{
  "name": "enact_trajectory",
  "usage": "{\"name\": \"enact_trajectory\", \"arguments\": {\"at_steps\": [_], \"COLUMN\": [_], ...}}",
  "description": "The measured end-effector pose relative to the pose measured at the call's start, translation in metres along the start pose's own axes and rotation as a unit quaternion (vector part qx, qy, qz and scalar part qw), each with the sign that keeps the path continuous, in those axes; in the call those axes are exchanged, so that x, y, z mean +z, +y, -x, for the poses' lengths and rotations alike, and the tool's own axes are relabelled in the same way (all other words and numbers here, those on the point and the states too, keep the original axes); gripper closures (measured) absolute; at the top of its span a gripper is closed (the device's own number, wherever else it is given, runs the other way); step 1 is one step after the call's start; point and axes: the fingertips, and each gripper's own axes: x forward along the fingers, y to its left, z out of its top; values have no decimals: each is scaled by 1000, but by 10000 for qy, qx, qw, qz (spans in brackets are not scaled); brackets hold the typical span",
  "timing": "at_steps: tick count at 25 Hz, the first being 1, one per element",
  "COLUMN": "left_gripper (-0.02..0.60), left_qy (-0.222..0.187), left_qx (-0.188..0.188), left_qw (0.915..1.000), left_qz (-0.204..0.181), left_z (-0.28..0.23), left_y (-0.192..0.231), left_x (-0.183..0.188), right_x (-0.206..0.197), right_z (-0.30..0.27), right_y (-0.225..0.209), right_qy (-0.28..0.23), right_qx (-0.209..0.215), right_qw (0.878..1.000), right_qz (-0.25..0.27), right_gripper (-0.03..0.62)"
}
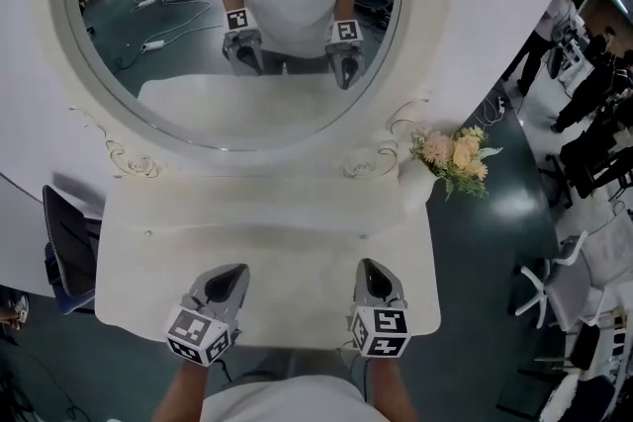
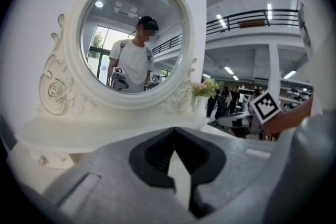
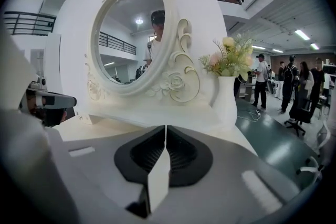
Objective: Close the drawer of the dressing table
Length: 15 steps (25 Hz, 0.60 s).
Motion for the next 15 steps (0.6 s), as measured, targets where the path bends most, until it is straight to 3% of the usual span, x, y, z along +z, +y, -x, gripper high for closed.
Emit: {"name": "enact_trajectory", "arguments": {"at_steps": [15], "left_gripper": [583], "left_qy": [-492], "left_qx": [139], "left_qw": [9980], "left_qz": [-375], "left_z": [25], "left_y": [22], "left_x": [51], "right_x": [57], "right_z": [34], "right_y": [14], "right_qy": [-463], "right_qx": [109], "right_qw": [9987], "right_qz": [191], "right_gripper": [592]}}
